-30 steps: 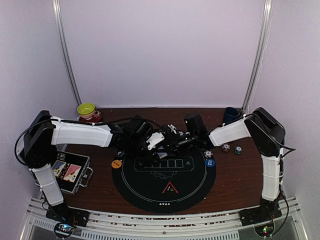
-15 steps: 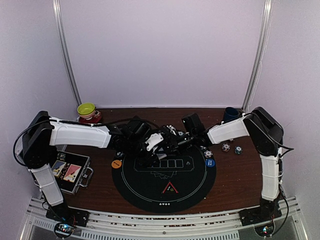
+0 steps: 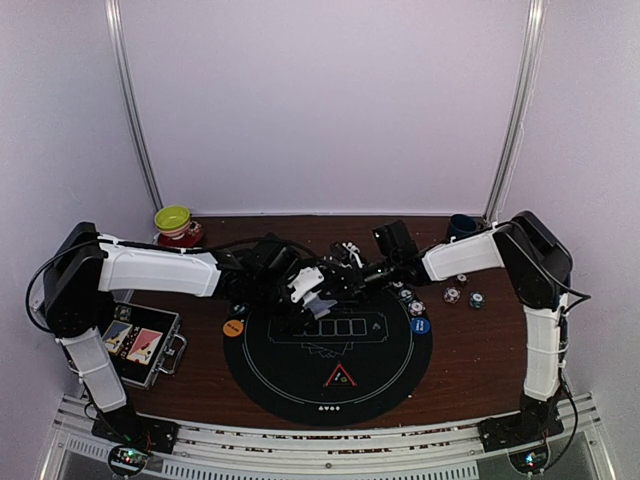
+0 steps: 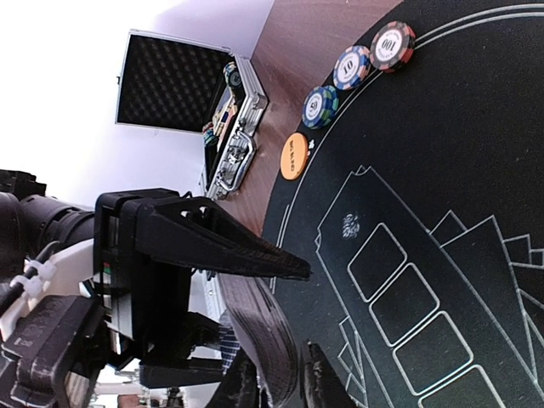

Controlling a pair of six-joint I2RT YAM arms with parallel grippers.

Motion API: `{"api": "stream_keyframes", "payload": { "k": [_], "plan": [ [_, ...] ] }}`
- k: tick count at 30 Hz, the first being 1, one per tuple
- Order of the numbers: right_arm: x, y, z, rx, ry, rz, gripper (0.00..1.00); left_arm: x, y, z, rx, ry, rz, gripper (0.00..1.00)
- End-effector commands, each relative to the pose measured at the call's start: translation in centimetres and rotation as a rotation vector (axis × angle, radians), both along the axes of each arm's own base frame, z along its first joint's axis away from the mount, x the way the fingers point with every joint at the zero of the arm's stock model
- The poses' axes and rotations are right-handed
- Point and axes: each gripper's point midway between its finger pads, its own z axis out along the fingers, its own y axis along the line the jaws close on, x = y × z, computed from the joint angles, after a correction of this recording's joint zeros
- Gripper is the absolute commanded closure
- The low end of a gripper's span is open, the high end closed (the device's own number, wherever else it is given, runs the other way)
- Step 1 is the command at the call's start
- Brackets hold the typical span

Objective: Distribute texas hold em gaming equipment
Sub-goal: Pass from the right arm to the left, then pick up the poker card from the face-down deck piles.

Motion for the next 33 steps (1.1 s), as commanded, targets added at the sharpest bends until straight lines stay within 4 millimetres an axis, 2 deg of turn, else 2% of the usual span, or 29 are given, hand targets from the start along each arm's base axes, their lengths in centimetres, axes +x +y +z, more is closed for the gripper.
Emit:
{"api": "stream_keyframes", "payload": {
  "k": [1,6,13,23,30,33],
  "plan": [
    [0.6,-0.2,1.6,0.025,0.002,-0.022,0.85,0.0,-1.5,2.8,-0.087,-0.051,-0.034,0.47],
    [-0.1,0.0,3.1,0.077,0.019,0.004,1.00,0.2,-1.3,2.6,-0.075,-0.055,-0.023,0.47],
    [-0.1,-0.2,4.5,0.100,0.007,0.008,1.00,0.4,-1.1,2.1,-0.057,-0.055,-0.009,0.47],
    [3.1,-3.3,6.4,0.126,-0.022,-0.094,1.00,0.4,-0.8,2.3,-0.050,-0.057,-0.002,0.47],
    [5.0,-5.5,6.8,0.132,-0.027,-0.158,1.00,0.4,-0.7,2.4,-0.049,-0.054,0.004,0.47],
    [6.3,-7.2,6.8,0.128,-0.041,-0.209,1.00,0.5,-0.6,2.8,-0.049,-0.057,0.021,0.47]
  ]
}}
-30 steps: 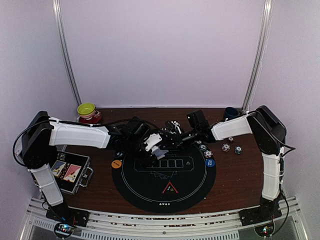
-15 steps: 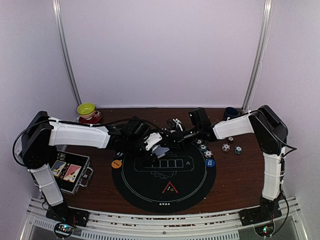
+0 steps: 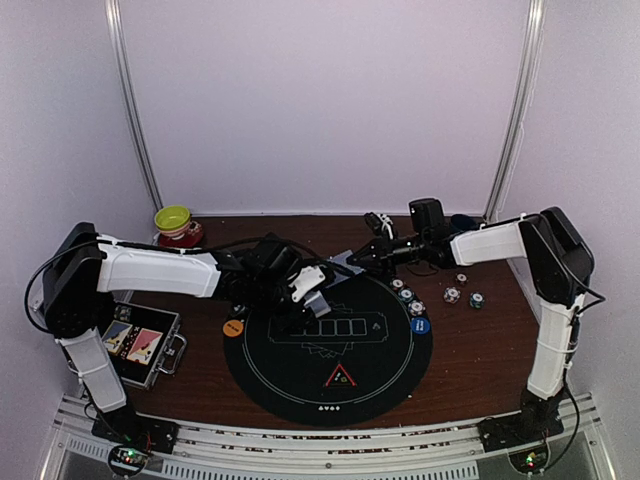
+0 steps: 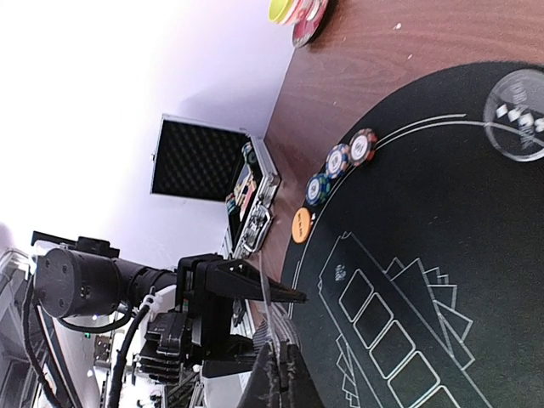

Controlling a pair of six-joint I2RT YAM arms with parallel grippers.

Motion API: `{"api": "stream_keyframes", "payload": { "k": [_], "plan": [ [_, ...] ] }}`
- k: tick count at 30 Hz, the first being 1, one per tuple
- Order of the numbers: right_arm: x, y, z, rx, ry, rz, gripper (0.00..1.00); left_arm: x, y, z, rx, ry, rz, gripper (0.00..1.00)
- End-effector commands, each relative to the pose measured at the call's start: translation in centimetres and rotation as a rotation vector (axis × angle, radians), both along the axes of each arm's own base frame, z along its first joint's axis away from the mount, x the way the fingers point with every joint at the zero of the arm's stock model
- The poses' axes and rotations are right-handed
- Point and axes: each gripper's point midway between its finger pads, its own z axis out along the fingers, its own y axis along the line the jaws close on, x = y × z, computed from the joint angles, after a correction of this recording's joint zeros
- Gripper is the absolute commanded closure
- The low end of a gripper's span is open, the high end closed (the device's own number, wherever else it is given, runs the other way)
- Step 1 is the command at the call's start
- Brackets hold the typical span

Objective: Distribute texas hold em gaming equipment
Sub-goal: Pick up the poker card from the face-down deck piles.

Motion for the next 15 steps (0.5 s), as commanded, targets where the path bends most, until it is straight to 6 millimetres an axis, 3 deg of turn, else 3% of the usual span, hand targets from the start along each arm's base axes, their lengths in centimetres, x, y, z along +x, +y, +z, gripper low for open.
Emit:
{"api": "stream_keyframes", "payload": {
  "k": [1,5,7,15],
  "plan": [
    [1.5,-2.4,1.8,0.013,-0.063,-0.077,1.00,0.4,-0.5,2.6,-0.048,-0.035,0.020,0.47],
    [2.9,-6.0,1.1,-0.032,-0.073,-0.162,1.00,0.4,-0.3,3.4,-0.043,-0.038,0.048,0.47],
    [2.5,-7.4,0.0,-0.082,-0.067,-0.159,1.00,0.4,-0.1,3.5,-0.042,-0.033,0.060,0.47],
    [-3.6,-11.7,-5.6,-0.313,-0.021,-0.010,1.00,0.4,0.2,4.2,-0.048,-0.030,0.084,0.47]
  ]
}}
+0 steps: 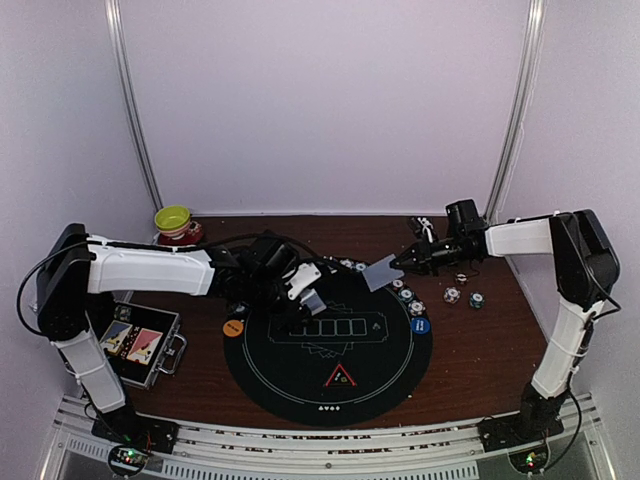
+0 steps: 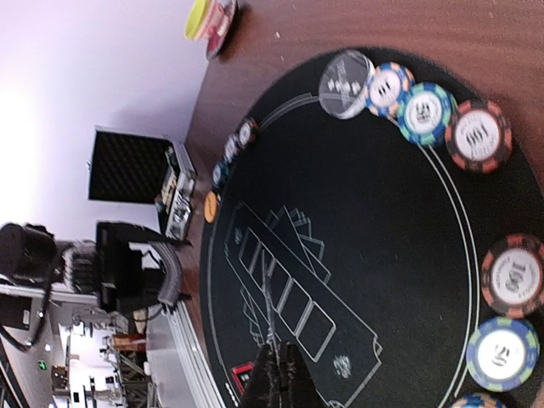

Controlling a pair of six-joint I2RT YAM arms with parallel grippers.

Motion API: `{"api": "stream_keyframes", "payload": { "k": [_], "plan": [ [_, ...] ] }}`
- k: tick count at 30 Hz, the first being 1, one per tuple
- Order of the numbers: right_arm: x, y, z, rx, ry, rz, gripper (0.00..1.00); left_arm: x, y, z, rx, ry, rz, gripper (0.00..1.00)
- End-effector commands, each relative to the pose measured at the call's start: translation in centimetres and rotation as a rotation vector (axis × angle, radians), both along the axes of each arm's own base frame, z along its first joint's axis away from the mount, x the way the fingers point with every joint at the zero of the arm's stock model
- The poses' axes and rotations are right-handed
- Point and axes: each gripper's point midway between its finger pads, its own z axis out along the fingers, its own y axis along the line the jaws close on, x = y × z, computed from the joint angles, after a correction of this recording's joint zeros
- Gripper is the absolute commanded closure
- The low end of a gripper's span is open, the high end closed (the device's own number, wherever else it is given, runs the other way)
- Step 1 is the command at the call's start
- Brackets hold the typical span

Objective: Distribute texas hold em gaming equipment
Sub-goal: Pick up the poker card from the face-down deck piles.

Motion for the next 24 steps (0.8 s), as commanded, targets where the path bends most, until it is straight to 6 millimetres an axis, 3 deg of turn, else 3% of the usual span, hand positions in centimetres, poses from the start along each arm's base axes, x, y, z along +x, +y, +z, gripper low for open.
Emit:
{"api": "stream_keyframes", "payload": {
  "k": [1,10,18,24],
  "plan": [
    [-5.7,-2.3,-3.2,-0.151,0.037,0.123,1.00,0.7,-0.8,3.3,-0.066,-0.045,0.028,0.47],
    [-8.7,-5.1,-3.2,-0.236,-0.068,0.082,1.00,0.5,0.2,4.3,-0.063,-0.058,0.062,0.47],
    [-10.2,-5.7,-6.5,-0.283,-0.020,0.115,1.00,0.6,0.3,5.7,-0.090,-0.086,0.074,0.47],
    [-10.3,-6.3,-8.2,-0.329,0.010,0.127,1.00,0.7,0.2,5.1,-0.074,-0.081,0.070,0.47]
  ]
}}
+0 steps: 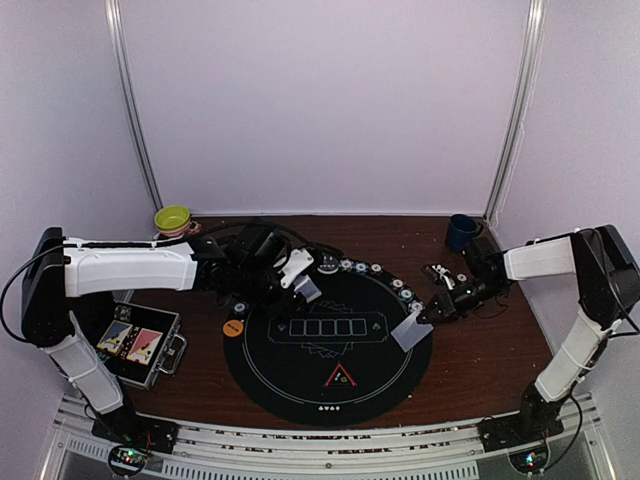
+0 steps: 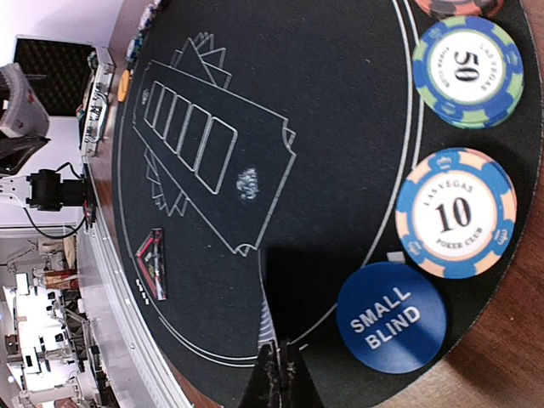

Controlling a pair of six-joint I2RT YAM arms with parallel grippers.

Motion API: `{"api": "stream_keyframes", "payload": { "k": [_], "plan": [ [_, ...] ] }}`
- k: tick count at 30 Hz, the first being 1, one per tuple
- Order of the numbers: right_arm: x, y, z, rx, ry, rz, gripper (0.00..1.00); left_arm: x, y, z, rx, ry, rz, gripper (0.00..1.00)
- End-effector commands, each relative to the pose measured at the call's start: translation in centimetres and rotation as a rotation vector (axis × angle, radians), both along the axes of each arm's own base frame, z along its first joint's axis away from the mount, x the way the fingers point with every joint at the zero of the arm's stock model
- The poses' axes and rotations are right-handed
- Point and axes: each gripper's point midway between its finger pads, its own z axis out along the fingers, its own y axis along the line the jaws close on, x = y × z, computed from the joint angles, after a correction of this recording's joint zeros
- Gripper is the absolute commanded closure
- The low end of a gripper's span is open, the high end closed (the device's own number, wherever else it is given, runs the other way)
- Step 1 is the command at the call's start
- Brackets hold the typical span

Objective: Distribute texas hold em gaming equipment
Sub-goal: Pick up the poker card from the face-down deck piles, then distribute the poker card in the small blind area.

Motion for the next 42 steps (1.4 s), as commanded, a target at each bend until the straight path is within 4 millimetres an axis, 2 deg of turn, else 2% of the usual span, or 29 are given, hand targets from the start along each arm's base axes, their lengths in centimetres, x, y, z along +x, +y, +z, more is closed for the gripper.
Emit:
{"api": "stream_keyframes", "payload": {
  "k": [1,3,6,8,17,23,29,33,37,42],
  "plan": [
    [0.2,-0.8,-0.9,-0.057,-0.022,0.007,1.00,0.5,-0.9,1.4,-0.039,-0.033,0.003,0.47],
    [0.2,-1.0,-1.0,-0.070,-0.025,0.008,0.98,0.4,-1.0,1.2,-0.041,-0.026,0.001,0.47],
    [0.4,-1.1,-0.6,-0.080,-0.040,0.016,0.86,0.4,-0.9,1.3,-0.042,-0.026,0.004,0.47],
    [0.3,-1.1,-0.3,-0.087,-0.049,0.031,0.82,0.4,-0.8,1.3,-0.044,-0.028,0.005,0.47],
    [-1.0,-1.5,0.3,-0.131,-0.044,0.149,0.77,0.6,-0.7,1.3,-0.037,-0.039,0.014,0.47],
    [-3.5,-1.6,-0.6,-0.209,-0.007,0.273,0.73,0.9,-0.7,1.7,-0.036,-0.051,0.018,0.46],
    [-4.8,-1.0,-1.0,-0.326,-0.052,0.391,0.69,1.0,-0.6,1.9,-0.036,-0.060,0.023,0.46],
    [-4.2,-1.5,-1.3,-0.395,-0.074,0.390,0.67,0.9,-0.6,1.9,-0.037,-0.061,0.019,0.46],
    [-3.3,-2.4,-1.3,-0.465,-0.100,0.387,0.62,0.7,-0.6,1.9,-0.039,-0.056,0.014,0.46],
    [-3.5,-2.8,-0.9,-0.492,-0.100,0.415,0.57,0.8,-0.6,2.0,-0.041,-0.059,0.016,0.46]
  ]
}}
